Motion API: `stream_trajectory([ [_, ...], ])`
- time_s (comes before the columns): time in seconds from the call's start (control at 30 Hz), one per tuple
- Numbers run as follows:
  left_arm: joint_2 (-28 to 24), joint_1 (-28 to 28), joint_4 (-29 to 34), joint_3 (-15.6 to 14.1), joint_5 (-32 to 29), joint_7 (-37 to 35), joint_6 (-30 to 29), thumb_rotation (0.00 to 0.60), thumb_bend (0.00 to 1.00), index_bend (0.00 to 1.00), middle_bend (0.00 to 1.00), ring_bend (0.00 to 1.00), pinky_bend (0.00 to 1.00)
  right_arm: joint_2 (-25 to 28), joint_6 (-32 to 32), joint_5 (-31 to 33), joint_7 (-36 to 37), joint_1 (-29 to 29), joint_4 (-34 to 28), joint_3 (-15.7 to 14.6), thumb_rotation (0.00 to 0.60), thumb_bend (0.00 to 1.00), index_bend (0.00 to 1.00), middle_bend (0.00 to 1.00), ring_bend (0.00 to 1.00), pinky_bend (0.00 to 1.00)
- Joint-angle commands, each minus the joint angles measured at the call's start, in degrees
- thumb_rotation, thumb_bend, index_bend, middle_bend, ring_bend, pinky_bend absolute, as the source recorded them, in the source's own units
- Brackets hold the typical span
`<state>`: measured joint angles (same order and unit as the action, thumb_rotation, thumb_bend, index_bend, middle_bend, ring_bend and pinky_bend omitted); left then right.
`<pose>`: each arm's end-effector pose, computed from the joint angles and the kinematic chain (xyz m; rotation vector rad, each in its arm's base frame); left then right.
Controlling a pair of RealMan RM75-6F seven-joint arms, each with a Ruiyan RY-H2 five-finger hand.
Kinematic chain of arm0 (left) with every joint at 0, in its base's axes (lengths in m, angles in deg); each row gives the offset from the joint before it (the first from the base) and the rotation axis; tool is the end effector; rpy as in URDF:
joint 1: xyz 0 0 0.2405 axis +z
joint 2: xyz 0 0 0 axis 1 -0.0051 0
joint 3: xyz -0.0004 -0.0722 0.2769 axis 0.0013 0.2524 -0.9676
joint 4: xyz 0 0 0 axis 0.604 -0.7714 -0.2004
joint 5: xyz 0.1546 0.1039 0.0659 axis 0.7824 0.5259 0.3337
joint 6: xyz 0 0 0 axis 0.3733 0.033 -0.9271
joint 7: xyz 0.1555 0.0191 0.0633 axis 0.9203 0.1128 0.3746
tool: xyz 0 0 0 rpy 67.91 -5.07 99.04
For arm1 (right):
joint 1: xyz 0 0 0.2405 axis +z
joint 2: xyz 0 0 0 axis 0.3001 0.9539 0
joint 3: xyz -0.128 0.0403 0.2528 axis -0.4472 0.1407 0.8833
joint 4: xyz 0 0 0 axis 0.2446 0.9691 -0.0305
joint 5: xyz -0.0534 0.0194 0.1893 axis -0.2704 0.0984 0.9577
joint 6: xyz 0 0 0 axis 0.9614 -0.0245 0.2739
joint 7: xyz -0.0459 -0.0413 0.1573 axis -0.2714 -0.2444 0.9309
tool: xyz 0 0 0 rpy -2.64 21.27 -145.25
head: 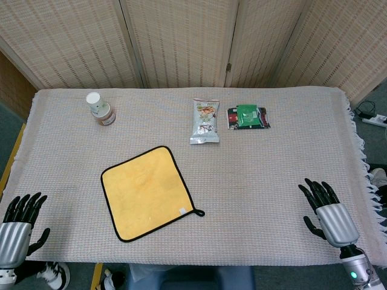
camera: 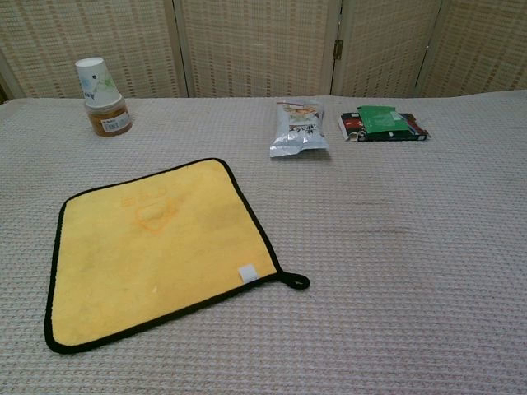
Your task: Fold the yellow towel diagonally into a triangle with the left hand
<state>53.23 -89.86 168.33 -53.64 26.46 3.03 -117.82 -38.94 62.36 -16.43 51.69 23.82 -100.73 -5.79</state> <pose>-0.3296 0.1657 0.1662 -1.4605 -0.7406 -0.8441 -0.3218 -0.1956 0.1397 1.6319 -0.8639 0.8650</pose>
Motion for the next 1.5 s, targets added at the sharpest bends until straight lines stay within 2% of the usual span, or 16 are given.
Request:
stream_trajectory([
  [0.03,0.1,0.0,0.0,0.0,0.0,0.0,0.1,0.600,0.38,0.13,0.12,0.08,0.08,0.1,0.2,0.0,0.0,-0.1,-0.1,0.0,0.600,0.46,0.00,0.00,0.00,0.00],
  [0.23,0.2,-0.7,-0.4,-0.1,0.2,-0.9,1.3,0.600,0.38,0.13,0.12,0.08,0.08,0.3,1.6,-0.7,0.1,-0.6,-0.4,-0.2,0.600,0.46,0.00,0.00,0.00,0.00],
  [0.33,0.5,-2.2,-1.3,0.0,2.2,-4.3,1.7,0.600,0.38,0.13,0.13,0.12,0.12,0.4,1.9,-0.9,0.1,-0.9,-0.4,-0.4,0.600,0.46,0.00,0.00,0.00,0.00],
  [0.37,0.8,-3.0,-2.1,0.4,2.9,-5.3,1.8,0.600,0.39,0.13,0.18,0.19,0.18,0.5,2.0,-0.8,0.2,-1.0,-0.4,-0.3,0.600,0.46,0.00,0.00,0.00,0.00],
  [0.4,1.1,-3.8,-2.9,0.9,3.8,-5.8,1.8,0.600,0.39,0.14,0.27,0.31,0.29,0.5,2.1,-0.7,0.3,-1.0,-0.4,-0.3,0.600,0.46,0.00,0.00,0.00,0.00],
  [0.43,1.6,-4.8,-4.0,1.6,5.0,-6.5,1.3,0.600,0.39,0.16,0.45,0.52,0.50,0.5,2.1,-0.6,0.3,-1.1,-0.4,-0.2,0.600,0.46,0.00,0.00,0.00,0.00],
  [0.47,2.5,-6.1,-5.3,2.3,6.0,-8.3,1.2,0.600,0.39,0.20,0.68,0.77,0.76,0.5,2.2,-0.6,0.4,-1.1,-0.4,-0.2,0.600,0.46,0.00,0.00,0.00,0.00],
  [0.5,3.0,-7.1,-6.1,2.7,6.4,-9.9,1.6,0.600,0.39,0.24,0.85,0.92,0.92,0.6,2.3,-0.6,0.5,-1.0,-0.4,-0.1,0.600,0.46,0.00,0.00,0.00,0.00],
  [0.53,3.4,-8.2,-6.8,3.0,6.8,-11.5,2.2,0.600,0.40,0.27,0.94,0.98,0.98,0.6,2.3,-0.5,0.5,-1.0,-0.4,0.0,0.600,0.46,0.00,0.00,0.00,0.00],
  [0.6,3.9,-10.8,-7.6,3.6,6.7,-15.7,4.5,0.600,0.40,0.34,1.00,1.00,1.00,0.5,2.3,0.0,0.5,-0.9,-0.3,0.4,0.600,0.46,0.00,0.00,0.00,0.00],
  [0.7,3.6,-14.5,-7.0,4.5,4.4,-20.2,10.6,0.600,0.40,0.39,1.00,1.00,1.00,0.4,1.4,1.3,0.4,-0.7,-0.2,0.9,0.600,0.46,0.00,0.00,0.00,0.00],
  [0.83,5.4,-18.9,-7.4,7.9,-1.4,-19.5,17.5,0.600,0.40,0.42,1.00,1.00,1.00,0.2,0.2,3.1,0.4,-0.3,0.0,1.6,0.600,0.46,0.00,0.00,0.00,0.00],
  [0.97,6.8,-24.3,-8.5,10.0,-6.7,-23.6,27.0,0.600,0.40,0.44,1.00,1.00,1.00,0.3,-0.1,4.8,0.9,-0.2,0.2,2.5,0.600,0.46,0.00,0.00,0.00,0.00],
  [1.17,9.9,-31.1,-13.2,12.5,-12.0,-27.9,37.5,0.600,0.41,0.43,1.00,1.00,1.00,0.3,-1.6,8.1,0.9,0.2,0.4,3.9,0.600,0.46,0.00,0.00,0.00,0.00],
  [1.27,11.6,-33.8,-16.6,13.1,-13.2,-30.8,41.0,0.600,0.41,0.43,1.00,1.00,1.00,0.3,-2.4,9.5,1.0,0.5,0.6,4.5,0.600,0.46,0.00,0.00,0.00,0.00],
  [1.5,17.0,-38.4,-26.1,13.8,-13.7,-36.3,44.4,0.600,0.41,0.41,1.00,1.00,1.00,0.1,-4.7,12.7,0.6,1.0,1.4,5.3,0.600,0.46,0.00,0.00,0.00,0.00],
])
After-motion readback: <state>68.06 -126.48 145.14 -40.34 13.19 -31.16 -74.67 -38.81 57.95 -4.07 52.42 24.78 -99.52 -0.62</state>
